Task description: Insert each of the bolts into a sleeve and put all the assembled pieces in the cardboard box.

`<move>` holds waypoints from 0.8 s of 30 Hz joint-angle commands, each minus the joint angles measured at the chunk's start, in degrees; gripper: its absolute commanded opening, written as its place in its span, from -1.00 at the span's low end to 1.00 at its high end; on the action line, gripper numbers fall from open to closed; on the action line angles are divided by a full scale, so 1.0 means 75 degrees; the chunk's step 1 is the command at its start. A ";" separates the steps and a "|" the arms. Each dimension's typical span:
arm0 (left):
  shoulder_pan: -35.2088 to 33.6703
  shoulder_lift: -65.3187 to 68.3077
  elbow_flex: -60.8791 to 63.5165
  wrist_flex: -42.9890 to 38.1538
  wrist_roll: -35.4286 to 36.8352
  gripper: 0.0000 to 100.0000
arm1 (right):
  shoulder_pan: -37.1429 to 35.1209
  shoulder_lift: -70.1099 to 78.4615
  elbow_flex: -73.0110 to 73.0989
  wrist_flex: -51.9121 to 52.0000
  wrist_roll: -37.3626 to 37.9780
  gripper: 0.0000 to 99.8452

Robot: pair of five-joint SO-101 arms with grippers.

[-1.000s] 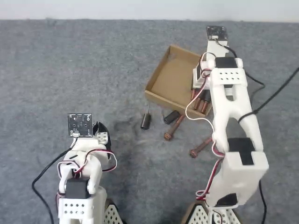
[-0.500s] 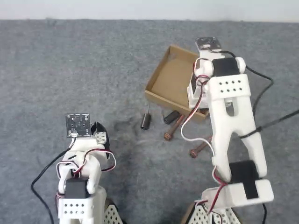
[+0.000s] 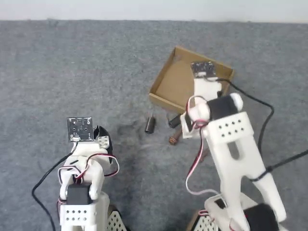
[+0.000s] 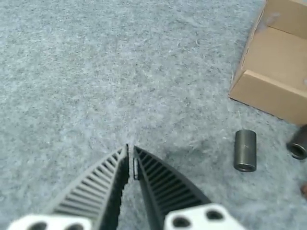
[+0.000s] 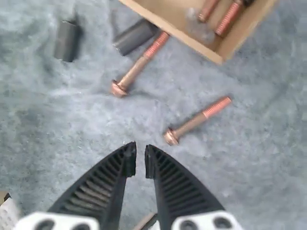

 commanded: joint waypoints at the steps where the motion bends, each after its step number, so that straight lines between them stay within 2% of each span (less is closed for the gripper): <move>1: -0.0023 -0.0082 -0.0076 -0.0012 -0.0117 -0.98 | -0.0346 -0.0510 0.0352 -0.0545 -0.0117 -0.98; 7: -0.0023 -0.0082 -0.0076 -0.0012 -0.0117 -0.98 | -0.0440 -0.0486 0.1395 -0.2081 -0.0070 -0.98; 13: -0.0023 -0.0082 -0.0076 -0.0012 -0.0117 -0.98 | -0.0416 0.0404 0.1278 -0.2819 -0.0141 -0.96; 18: -0.0023 -0.0082 -0.0076 -0.0012 -0.0117 -0.98 | -0.0475 0.1694 0.0563 -0.2866 -0.1160 -0.77; 24: -0.0023 -0.0082 -0.0076 -0.0012 -0.0117 -0.98 | -0.0604 0.2936 -0.0527 -0.2913 -0.2227 -0.75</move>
